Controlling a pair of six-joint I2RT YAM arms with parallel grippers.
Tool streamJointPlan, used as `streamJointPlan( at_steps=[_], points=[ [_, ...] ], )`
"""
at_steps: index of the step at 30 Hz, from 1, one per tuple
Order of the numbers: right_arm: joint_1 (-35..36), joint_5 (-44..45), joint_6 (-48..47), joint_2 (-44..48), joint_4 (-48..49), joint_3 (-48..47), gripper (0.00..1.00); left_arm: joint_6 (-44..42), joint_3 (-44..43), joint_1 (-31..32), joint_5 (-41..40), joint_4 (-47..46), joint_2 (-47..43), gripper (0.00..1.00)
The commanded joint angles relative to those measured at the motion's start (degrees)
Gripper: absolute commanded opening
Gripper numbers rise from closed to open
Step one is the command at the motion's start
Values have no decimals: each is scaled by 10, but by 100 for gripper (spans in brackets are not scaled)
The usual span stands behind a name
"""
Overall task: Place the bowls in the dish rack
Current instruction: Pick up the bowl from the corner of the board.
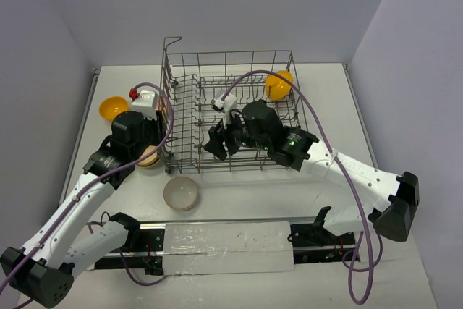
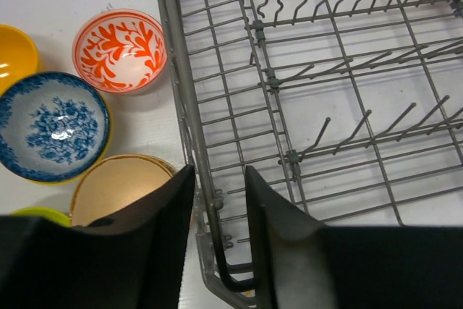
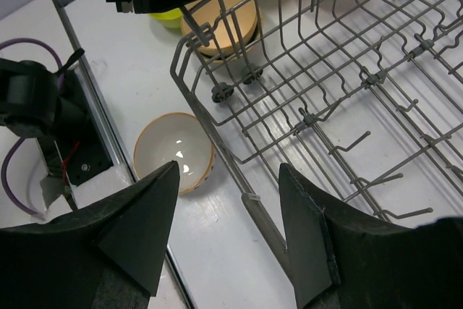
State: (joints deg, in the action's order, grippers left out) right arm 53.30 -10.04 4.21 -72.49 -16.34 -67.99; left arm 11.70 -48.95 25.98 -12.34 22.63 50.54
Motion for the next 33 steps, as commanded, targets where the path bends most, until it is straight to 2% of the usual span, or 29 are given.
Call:
streamJointPlan(
  at_steps=[1,5,11,29,33],
  points=[
    [14,32,-11,18,3,5,64,3,3,6,9,3,1,41],
    [15,36,-5,20,5,15,65,2,1,6,5,-6,-5,53],
    [15,47,-4,18,3,24,65,0,-11,6,-5,-7,-7,61],
    [20,41,-3,41,25,50,66,7,-92,6,-13,27,-40,66],
    [34,37,-9,52,25,51,66,12,-106,6,-45,37,-54,66]
  ],
)
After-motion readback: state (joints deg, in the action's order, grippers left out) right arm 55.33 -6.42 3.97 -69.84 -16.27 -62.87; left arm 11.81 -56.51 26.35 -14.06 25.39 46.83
